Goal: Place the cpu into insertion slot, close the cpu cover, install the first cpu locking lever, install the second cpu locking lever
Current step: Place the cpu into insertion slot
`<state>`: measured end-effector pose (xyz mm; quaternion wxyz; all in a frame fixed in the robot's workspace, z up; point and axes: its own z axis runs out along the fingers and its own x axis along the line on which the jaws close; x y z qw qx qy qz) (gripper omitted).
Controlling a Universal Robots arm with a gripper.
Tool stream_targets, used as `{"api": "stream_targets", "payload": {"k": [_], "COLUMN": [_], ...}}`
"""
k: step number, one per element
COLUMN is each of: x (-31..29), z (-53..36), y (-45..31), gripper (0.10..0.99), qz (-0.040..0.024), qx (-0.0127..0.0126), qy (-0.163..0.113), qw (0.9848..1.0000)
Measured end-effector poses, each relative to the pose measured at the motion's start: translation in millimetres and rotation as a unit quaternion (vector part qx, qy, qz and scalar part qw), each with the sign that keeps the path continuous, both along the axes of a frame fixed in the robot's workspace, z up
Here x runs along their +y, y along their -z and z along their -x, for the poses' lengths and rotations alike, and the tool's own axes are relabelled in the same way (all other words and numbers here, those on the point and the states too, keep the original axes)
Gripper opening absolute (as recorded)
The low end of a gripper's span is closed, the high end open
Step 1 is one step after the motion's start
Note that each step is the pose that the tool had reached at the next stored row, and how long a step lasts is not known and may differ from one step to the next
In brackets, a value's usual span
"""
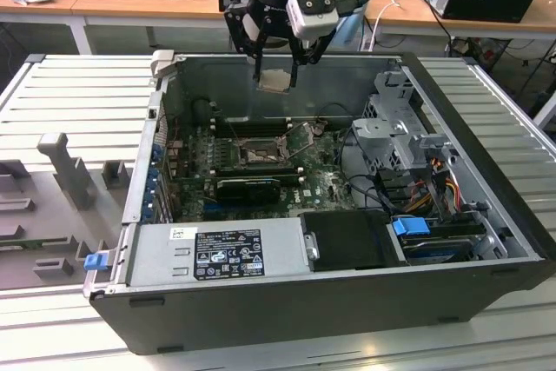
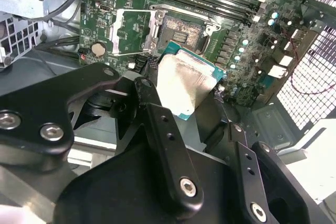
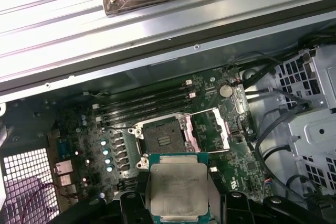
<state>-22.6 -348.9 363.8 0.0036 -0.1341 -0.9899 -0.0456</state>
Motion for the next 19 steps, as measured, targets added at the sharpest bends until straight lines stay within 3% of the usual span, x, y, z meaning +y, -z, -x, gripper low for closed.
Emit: {"api": "stream_targets", "payload": {"k": [19], "x": [0.0], "z": [0.0], "y": [0.0], "gripper": [0.529], "qz": [0.0], "qx": [0.0], "qy": [0.051], "qw": [0.9987]}}
